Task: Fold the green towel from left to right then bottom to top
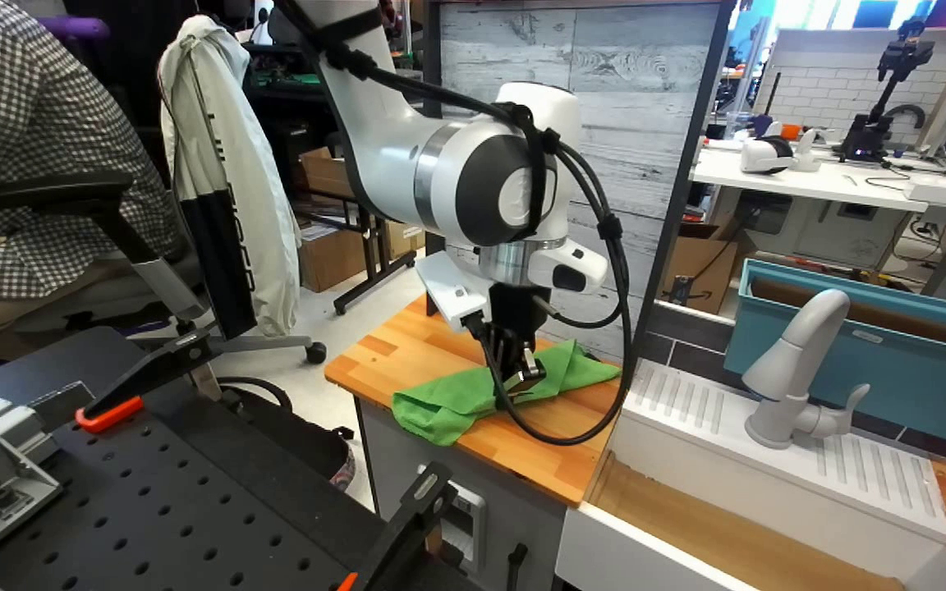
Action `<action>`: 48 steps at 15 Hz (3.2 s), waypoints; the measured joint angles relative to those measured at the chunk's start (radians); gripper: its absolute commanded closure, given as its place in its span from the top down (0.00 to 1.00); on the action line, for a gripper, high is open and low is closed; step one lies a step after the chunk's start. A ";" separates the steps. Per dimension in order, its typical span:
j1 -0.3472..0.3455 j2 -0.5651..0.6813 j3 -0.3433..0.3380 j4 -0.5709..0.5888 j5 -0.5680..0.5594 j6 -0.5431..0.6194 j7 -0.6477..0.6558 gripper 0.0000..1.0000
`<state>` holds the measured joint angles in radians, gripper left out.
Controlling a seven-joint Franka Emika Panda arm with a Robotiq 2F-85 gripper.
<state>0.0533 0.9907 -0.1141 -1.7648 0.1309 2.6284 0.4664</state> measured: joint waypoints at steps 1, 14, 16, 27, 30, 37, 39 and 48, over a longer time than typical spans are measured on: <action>0.000 0.006 0.000 0.007 0.000 -0.001 -0.008 0.30; 0.001 0.044 0.003 0.072 0.000 -0.022 -0.059 1.00; 0.001 0.043 0.003 0.073 -0.001 -0.029 -0.074 1.00; 0.036 -0.060 -0.001 0.039 -0.120 -0.128 -0.171 1.00; 0.074 -0.068 0.000 0.039 -0.183 -0.142 -0.205 1.00; 0.167 -0.055 0.009 0.038 -0.303 -0.137 -0.276 1.00; 0.190 -0.050 0.012 0.036 -0.327 -0.132 -0.284 1.00; 0.222 -0.015 0.033 -0.011 -0.384 -0.063 -0.353 1.00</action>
<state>0.2749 0.9754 -0.0813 -1.7761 -0.2536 2.5650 0.1135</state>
